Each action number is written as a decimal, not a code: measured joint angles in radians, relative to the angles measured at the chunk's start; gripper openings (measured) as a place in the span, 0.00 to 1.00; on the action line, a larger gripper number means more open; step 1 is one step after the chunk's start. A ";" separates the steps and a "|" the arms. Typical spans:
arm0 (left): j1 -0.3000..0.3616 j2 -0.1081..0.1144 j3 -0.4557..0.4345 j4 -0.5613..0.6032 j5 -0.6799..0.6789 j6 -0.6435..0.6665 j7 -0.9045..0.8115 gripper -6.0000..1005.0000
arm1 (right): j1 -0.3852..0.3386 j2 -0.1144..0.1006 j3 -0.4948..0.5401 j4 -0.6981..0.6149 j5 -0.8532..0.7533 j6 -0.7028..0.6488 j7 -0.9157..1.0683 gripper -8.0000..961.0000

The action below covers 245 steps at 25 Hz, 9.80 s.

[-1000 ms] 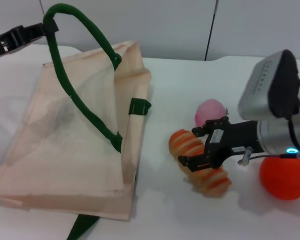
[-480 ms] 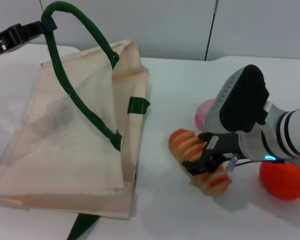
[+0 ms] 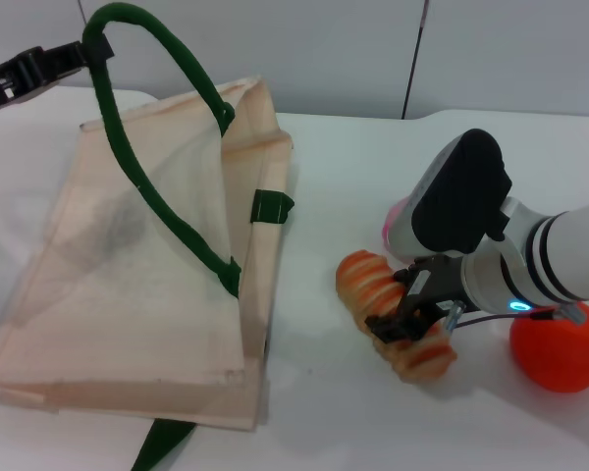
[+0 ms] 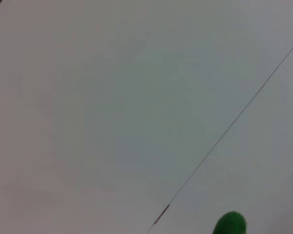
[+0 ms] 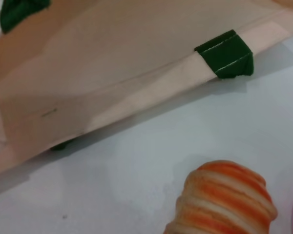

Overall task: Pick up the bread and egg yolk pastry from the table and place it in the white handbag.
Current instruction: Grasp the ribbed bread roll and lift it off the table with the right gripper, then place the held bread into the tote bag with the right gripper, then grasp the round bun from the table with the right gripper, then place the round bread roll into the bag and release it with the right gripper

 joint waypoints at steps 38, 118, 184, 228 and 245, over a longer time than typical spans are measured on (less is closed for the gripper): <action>0.002 0.019 -0.043 0.004 -0.081 -0.223 -0.023 0.12 | -0.100 -0.006 0.204 -0.277 0.056 0.157 -0.173 0.48; -0.125 0.004 -0.068 -0.145 -0.131 -0.143 0.058 0.12 | 0.515 0.015 -0.579 0.347 0.742 -0.793 -0.577 0.41; -0.048 0.028 -0.064 -0.145 -0.115 -0.079 0.058 0.12 | 0.093 -0.010 0.849 0.491 0.050 -0.013 -0.684 0.88; -0.170 0.017 -0.051 -0.191 -0.063 -0.111 0.052 0.12 | 0.531 0.014 -0.014 0.622 0.829 -0.261 -0.886 0.69; -0.219 -0.009 -0.050 -0.199 -0.025 -0.121 0.058 0.12 | 0.566 0.031 -0.371 0.609 1.036 -0.736 -0.887 0.68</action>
